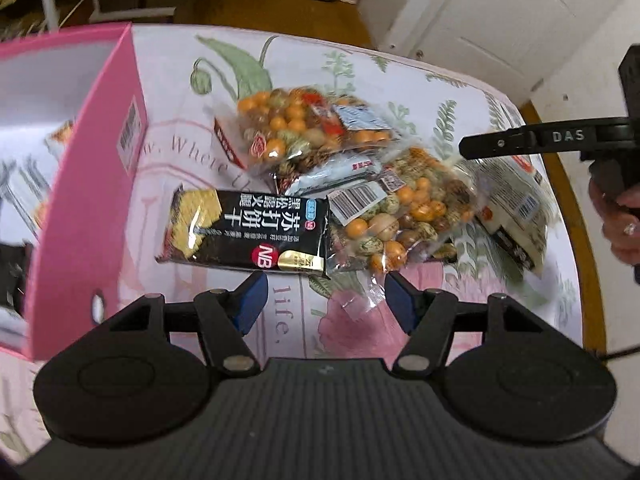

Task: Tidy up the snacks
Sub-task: 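Reach the right gripper to the clear bag of coated peanuts and grasp it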

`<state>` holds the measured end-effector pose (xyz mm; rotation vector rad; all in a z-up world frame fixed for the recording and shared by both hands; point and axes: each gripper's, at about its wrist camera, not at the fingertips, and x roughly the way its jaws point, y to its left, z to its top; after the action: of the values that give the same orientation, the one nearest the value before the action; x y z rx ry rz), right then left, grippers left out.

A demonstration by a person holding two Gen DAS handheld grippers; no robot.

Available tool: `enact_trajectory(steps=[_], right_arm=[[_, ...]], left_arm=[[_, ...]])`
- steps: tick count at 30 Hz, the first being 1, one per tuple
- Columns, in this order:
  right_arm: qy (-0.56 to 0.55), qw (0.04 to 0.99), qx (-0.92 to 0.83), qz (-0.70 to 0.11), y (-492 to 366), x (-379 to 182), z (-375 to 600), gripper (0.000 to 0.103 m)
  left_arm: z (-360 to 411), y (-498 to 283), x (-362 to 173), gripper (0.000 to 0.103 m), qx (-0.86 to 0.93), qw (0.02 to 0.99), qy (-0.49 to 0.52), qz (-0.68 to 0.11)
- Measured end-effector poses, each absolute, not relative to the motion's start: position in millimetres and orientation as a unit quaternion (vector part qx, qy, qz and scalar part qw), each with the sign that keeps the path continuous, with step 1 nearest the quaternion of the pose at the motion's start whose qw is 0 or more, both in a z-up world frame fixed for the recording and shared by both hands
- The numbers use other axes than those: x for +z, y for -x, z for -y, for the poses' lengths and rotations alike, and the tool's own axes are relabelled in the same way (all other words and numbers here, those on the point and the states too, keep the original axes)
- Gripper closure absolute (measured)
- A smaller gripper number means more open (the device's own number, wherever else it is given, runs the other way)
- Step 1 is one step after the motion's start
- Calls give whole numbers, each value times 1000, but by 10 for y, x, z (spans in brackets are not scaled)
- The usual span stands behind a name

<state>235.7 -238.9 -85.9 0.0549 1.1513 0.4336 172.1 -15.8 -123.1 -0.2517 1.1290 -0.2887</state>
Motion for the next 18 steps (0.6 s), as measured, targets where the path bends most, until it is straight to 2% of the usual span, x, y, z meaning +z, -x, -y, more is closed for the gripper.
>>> enact_trajectory(steps=[10, 14, 18], right_arm=[[-72, 798, 202, -564, -2634, -1326, 2441, 39], [-43, 806, 199, -556, -2724, -1338, 2339, 27], [-36, 810, 198, -551, -2814, -1405, 2306, 22]], left_arm=[[94, -1680, -1631, 40, -121, 808, 197, -542], [73, -1667, -1722, 38, -128, 804, 220, -538], [84, -1660, -1737, 38, -136, 801, 230, -536]])
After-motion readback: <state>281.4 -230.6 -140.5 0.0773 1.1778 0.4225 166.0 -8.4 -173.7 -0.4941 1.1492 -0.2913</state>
